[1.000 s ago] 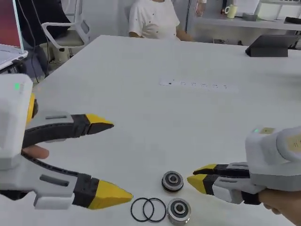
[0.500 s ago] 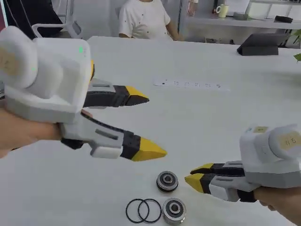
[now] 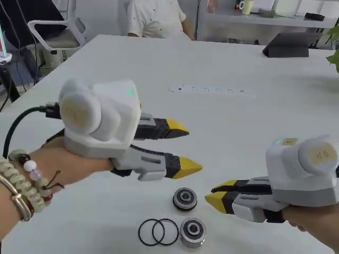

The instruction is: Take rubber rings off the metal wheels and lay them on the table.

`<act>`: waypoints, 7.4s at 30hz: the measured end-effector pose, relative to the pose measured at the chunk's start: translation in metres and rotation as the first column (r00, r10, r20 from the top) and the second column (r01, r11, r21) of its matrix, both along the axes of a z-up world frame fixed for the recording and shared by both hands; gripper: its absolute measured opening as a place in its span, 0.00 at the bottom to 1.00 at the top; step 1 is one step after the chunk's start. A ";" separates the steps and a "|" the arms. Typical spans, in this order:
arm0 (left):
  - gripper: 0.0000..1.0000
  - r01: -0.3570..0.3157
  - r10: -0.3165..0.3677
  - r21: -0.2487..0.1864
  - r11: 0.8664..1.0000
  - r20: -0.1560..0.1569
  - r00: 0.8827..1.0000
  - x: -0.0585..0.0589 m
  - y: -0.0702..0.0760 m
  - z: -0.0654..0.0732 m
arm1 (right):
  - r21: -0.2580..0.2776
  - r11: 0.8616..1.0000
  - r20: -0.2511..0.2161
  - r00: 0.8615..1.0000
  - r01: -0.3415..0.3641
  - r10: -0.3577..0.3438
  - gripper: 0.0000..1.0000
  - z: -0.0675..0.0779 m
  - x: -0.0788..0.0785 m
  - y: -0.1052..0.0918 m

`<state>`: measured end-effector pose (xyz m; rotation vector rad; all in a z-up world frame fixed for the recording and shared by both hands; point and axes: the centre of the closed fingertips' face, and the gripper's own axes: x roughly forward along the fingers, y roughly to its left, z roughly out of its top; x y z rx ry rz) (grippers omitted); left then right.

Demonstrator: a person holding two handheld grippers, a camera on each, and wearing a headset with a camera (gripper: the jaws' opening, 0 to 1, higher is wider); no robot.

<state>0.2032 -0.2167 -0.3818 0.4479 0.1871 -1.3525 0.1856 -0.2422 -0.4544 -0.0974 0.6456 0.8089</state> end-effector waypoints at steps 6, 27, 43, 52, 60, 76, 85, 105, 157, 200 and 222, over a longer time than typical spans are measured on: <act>0.23 0.009 -0.002 0.087 0.996 -0.086 0.996 -0.003 0.005 -0.043 | -0.014 1.000 -0.009 1.000 -0.019 0.019 0.10 -0.004 -0.003 0.003; 0.07 -0.028 0.061 0.162 0.986 -0.197 0.979 -0.007 0.004 -0.081 | -0.025 0.999 -0.018 0.999 -0.032 0.031 0.09 -0.009 -0.005 0.005; 0.07 -0.016 0.042 0.139 0.990 -0.189 0.981 -0.014 -0.007 -0.079 | -0.111 0.990 0.009 0.996 -0.087 0.088 0.15 -0.022 -0.009 0.017; 0.07 -0.020 0.046 0.136 0.990 -0.187 0.981 -0.015 -0.007 -0.079 | -0.071 0.994 -0.015 0.997 -0.080 0.079 0.15 -0.023 -0.011 0.016; 0.07 -0.025 0.049 0.133 0.991 -0.183 0.982 -0.015 -0.008 -0.079 | -0.104 0.989 0.008 0.994 -0.109 0.110 0.12 -0.023 -0.010 0.016; 0.07 -0.024 0.047 0.130 0.991 -0.183 0.982 -0.016 -0.007 -0.079 | -0.175 0.978 0.024 0.992 -0.118 0.124 0.00 -0.025 -0.008 0.010; 0.07 -0.018 0.042 0.138 0.990 -0.176 0.983 -0.017 -0.006 -0.079 | -0.084 0.996 0.006 1.000 -0.028 0.029 0.00 -0.019 -0.001 0.003; 0.07 0.001 0.022 0.145 0.990 -0.155 0.988 -0.019 -0.008 -0.079 | 0.049 0.994 -0.159 0.984 0.095 -0.086 0.00 -0.009 -0.004 0.009; 0.08 -0.041 0.065 0.148 0.988 -0.162 0.985 -0.015 -0.011 -0.078 | 0.030 0.996 -0.130 0.988 0.086 -0.082 0.00 -0.005 0.000 0.012; 0.73 -0.160 0.163 0.047 0.986 -0.048 0.986 -0.048 0.114 0.043 | 0.188 0.971 -0.064 0.988 0.148 -0.139 0.00 0.045 0.011 0.010; 0.76 -0.287 0.299 0.089 0.954 -0.188 0.936 -0.072 0.150 -0.010 | 0.204 0.978 -0.014 0.999 0.031 -0.029 0.00 0.069 -0.007 0.048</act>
